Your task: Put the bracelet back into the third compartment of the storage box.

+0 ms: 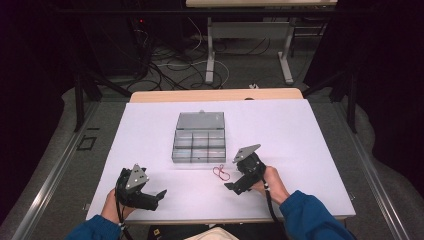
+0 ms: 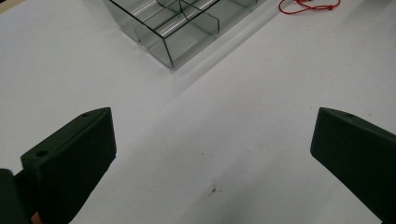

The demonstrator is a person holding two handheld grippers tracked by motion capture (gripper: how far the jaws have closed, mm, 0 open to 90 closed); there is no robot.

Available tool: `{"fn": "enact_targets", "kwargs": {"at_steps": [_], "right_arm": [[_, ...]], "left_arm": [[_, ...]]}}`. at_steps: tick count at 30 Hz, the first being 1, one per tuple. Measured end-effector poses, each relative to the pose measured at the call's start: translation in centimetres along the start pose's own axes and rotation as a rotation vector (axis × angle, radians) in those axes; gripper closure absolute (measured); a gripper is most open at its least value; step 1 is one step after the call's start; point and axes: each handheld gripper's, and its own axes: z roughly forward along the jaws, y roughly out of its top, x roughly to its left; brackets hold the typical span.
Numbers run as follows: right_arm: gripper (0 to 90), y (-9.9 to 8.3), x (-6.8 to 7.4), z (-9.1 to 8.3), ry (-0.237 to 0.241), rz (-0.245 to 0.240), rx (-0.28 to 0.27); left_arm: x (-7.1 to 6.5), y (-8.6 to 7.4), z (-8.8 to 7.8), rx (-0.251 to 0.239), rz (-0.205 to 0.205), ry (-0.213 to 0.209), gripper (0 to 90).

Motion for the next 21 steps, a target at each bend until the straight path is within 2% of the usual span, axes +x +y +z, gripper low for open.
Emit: {"fn": "enact_targets", "kwargs": {"at_steps": [7,9,14,15,17,19,21], "right_arm": [[6.8,0.5,0.2,1.3,0.009,0.005,0.023],[9.7,0.7,0.2,1.6,0.011,-0.006,0.034],[22.2,1.1,0.1,2.2,0.0,-0.013,0.033],[24.9,1.2,0.2,2.2,-0.005,0.007,0.034],[31.7,1.3,0.2,2.3,-0.012,0.001,0.033],[36.6,1.3,0.4,2.4,-0.015,0.018,0.045],[41.3,1.3,0.3,2.6,-0.013,0.008,0.046]], "left_arm": [[0.0,0.0,0.0,0.004,0.004,0.0,0.2],[0.0,0.0,0.1,-0.002,0.01,0.006,0.2],[0.1,0.0,0.0,0.005,0.011,0.004,0.2],[0.0,0.0,0.0,0.001,0.011,0.006,0.2],[0.1,0.0,0.0,0.009,0.012,0.002,0.2],[-0.1,0.0,0.2,-0.005,-0.002,0.007,0.2],[-0.1,0.0,0.1,0.016,0.002,-0.005,0.2]]}}
